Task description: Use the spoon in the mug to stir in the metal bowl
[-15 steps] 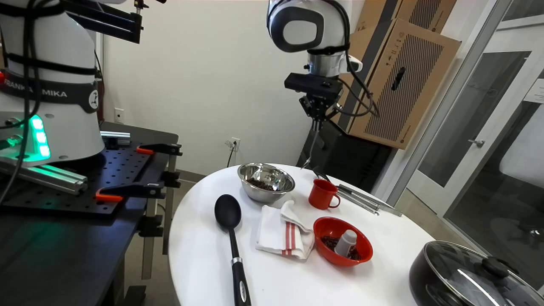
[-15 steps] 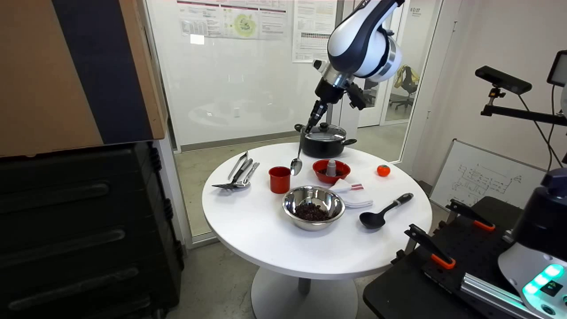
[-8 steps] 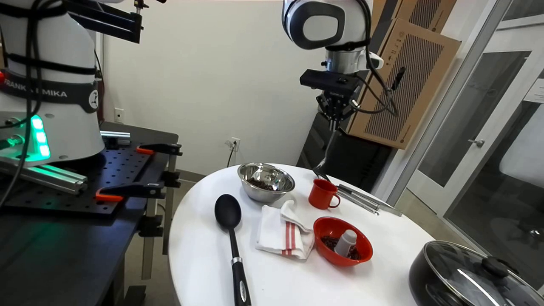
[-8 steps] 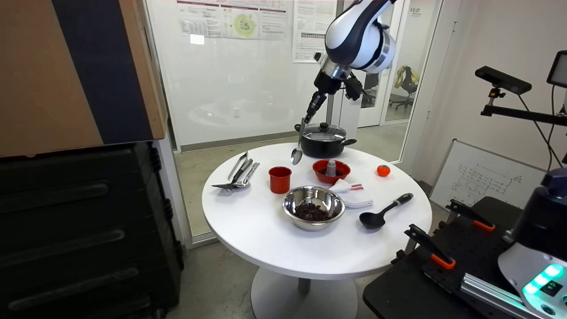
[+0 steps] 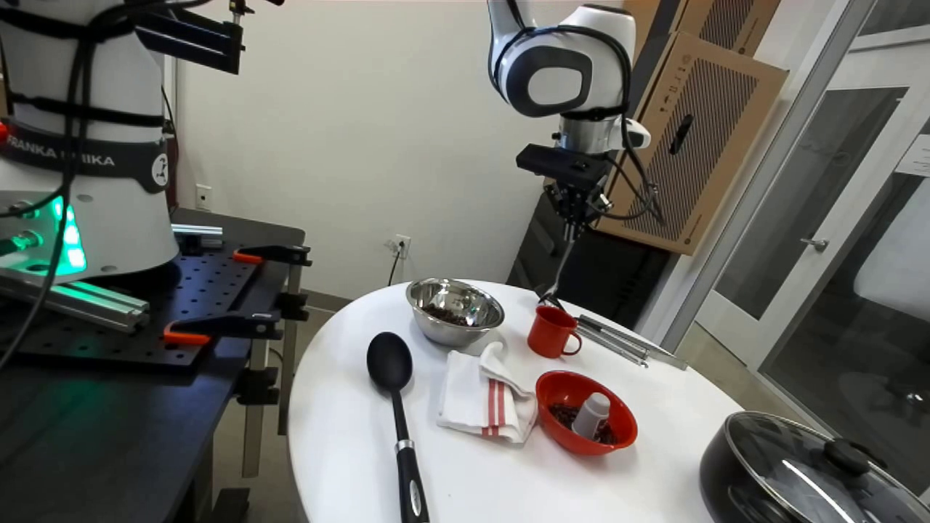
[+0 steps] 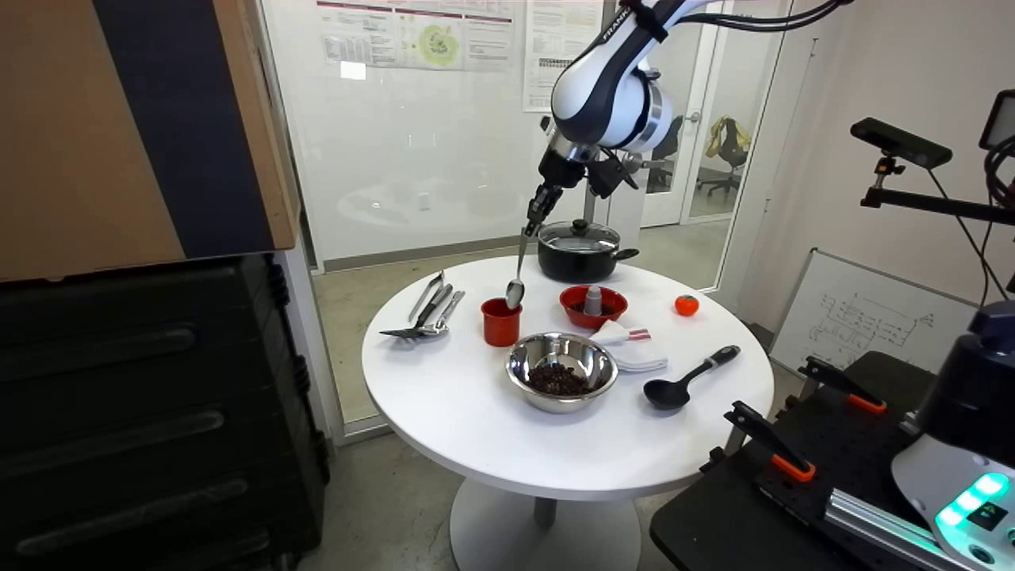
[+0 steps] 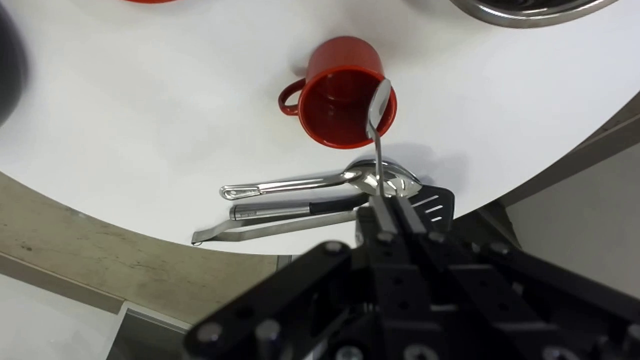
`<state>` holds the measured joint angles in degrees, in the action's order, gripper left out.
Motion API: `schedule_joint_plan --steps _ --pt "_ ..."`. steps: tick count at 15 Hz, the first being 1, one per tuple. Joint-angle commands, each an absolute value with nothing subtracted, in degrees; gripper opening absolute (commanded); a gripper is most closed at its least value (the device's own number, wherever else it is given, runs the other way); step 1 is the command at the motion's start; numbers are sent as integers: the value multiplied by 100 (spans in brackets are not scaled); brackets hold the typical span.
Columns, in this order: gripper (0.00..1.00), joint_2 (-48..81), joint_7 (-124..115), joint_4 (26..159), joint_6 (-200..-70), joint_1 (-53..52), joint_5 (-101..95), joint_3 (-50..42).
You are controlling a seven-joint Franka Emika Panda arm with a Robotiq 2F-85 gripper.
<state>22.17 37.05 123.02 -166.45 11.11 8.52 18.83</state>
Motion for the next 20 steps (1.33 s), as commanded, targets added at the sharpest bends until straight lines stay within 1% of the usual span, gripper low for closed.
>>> schedule_joint_plan --steps 1,10,20 --pt "1 2580 3258 11846 -16761 749 573 1599" --pt "1 3068 2273 11276 -16783 220 -242 972" --pt "1 3500 1746 11026 -16724 -86 -493 639"
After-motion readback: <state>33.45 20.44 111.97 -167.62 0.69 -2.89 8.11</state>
